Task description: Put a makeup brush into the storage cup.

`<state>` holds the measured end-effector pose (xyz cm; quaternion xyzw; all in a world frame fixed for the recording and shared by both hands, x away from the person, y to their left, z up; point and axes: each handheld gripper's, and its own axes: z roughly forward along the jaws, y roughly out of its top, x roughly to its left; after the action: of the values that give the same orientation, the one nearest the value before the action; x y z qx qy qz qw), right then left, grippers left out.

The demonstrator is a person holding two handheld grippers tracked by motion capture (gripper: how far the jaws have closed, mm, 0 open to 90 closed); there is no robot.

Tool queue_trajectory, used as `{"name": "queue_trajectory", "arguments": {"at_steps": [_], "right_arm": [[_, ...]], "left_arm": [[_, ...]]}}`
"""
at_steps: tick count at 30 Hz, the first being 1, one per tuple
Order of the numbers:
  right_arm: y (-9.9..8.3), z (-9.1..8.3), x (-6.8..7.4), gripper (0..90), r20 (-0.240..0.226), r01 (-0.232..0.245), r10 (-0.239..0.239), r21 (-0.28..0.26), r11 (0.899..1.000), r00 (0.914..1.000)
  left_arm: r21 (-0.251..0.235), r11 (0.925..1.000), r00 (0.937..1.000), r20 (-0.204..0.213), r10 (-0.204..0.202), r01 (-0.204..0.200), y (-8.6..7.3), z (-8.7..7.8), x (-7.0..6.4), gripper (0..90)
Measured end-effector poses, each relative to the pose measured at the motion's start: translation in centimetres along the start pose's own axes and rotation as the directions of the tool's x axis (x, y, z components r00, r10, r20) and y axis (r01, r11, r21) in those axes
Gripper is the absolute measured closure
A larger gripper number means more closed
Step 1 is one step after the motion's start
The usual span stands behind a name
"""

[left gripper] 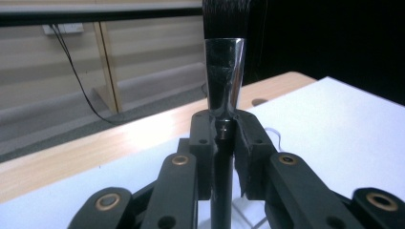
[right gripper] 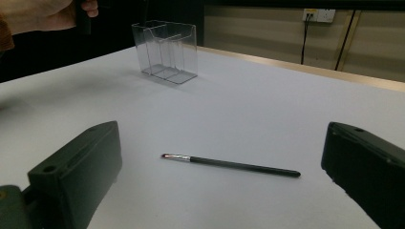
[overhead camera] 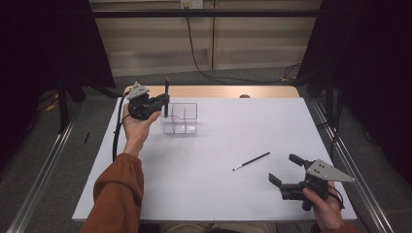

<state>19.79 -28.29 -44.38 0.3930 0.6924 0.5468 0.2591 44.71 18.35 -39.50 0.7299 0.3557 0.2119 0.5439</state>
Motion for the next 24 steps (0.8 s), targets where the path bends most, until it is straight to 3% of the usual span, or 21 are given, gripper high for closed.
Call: {"name": "queue_trajectory", "arguments": {"at_steps": [24], "right_arm": [[0.0,0.0,0.0,0.0,0.002,-0.001,0.001,-0.001,1.000,1.0000]], "left_arm": [[0.038,0.9990,0.9997,0.003,-0.024,0.024,-1.8,0.7,0.4,78.2]]}}
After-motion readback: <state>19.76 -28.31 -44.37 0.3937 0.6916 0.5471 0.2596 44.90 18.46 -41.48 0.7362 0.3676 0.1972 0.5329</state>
